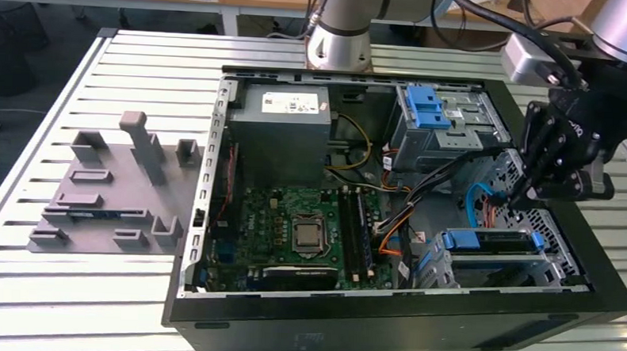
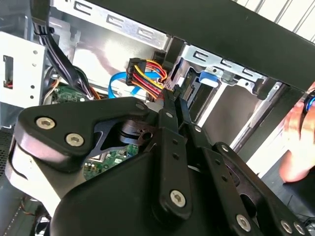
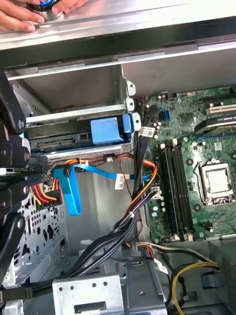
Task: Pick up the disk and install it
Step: 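Insert the first disk wire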
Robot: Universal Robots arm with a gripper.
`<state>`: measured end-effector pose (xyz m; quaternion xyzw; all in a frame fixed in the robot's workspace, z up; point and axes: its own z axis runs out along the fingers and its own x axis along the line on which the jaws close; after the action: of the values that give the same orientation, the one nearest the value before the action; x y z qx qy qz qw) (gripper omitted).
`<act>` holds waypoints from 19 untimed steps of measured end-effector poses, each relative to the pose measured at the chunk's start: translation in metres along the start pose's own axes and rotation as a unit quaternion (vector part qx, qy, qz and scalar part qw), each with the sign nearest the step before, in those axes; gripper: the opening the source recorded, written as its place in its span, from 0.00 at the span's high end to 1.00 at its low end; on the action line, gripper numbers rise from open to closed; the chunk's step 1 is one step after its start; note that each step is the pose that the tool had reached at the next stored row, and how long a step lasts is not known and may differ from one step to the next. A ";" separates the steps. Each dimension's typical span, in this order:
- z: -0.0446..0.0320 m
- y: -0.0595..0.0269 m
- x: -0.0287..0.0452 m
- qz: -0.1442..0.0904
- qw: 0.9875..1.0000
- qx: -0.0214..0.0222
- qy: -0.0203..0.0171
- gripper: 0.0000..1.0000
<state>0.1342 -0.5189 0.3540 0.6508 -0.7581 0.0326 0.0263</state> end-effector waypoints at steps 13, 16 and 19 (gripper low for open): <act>0.0018 -0.0007 0.0067 -0.004 1.000 0.001 0.000 0.84; 0.0021 -0.0008 0.0079 -0.006 1.000 0.001 0.000 0.84; 0.0023 -0.0011 0.0093 -0.006 1.000 0.001 0.000 0.84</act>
<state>0.1338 -0.5284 0.3525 0.6557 -0.7538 0.0330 0.0261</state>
